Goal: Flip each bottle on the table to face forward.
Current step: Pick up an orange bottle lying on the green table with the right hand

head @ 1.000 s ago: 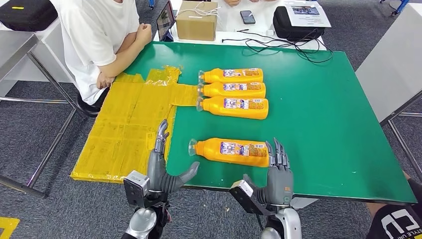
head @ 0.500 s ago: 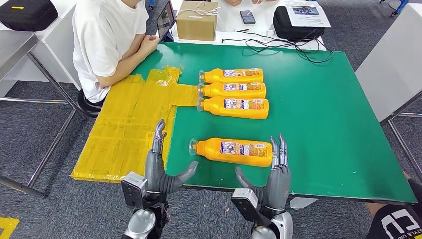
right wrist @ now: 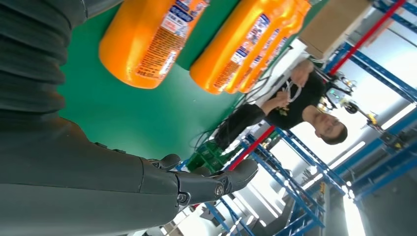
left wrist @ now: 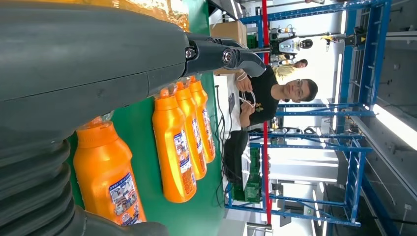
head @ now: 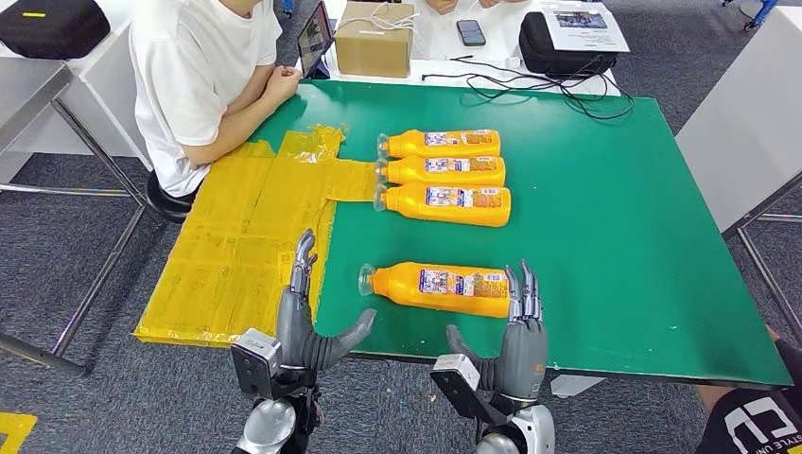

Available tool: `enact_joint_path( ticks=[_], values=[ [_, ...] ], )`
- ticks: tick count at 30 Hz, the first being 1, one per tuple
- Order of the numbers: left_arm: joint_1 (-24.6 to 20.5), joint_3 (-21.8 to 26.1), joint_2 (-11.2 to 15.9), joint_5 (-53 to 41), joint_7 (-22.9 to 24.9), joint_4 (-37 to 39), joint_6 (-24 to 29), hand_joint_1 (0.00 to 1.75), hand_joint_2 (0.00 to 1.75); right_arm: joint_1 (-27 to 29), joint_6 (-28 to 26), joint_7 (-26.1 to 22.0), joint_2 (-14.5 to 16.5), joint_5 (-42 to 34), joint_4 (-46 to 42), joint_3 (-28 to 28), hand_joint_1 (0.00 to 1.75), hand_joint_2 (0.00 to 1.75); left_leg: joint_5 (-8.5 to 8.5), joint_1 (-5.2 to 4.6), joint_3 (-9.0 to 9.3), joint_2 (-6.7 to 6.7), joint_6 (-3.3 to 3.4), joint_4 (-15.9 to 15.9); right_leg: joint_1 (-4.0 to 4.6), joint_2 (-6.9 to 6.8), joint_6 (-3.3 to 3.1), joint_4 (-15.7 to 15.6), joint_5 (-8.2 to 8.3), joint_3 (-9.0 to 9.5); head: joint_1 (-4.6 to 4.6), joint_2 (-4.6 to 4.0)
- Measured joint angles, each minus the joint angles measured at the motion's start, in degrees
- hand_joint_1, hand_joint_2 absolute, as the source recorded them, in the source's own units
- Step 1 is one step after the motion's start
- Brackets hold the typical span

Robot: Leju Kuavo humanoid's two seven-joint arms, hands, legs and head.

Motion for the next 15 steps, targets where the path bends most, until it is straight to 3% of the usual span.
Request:
enact_joint_path(
  ticks=[11, 15],
  values=[
    [0.0, 0.0, 0.0, 0.0, 0.0, 0.0, -0.1, 0.0, 1.75, 0.0, 0.0, 4.2, -0.8, 3.6, 0.3, -0.5, 0.0, 1.75, 0.0, 0.0, 0.0, 0.0, 0.0, 0.0, -0.01, 0.0, 0.0, 0.0, 0.0, 0.0, 0.0, 0.0],
    [0.0, -0.2, 0.0, -0.2, 0.0, 0.0, -0.4, 0.0, 1.75, 0.3, 0.0, 1.8, -1.2, 0.3, -0.2, -0.9, 0.0, 1.75, 0.0, 0.0, 0.01, 0.0, 0.0, 0.0, 0.0, 0.0, 0.0, 0.0, 0.0, 0.0, 0.0, 0.0]
  ],
)
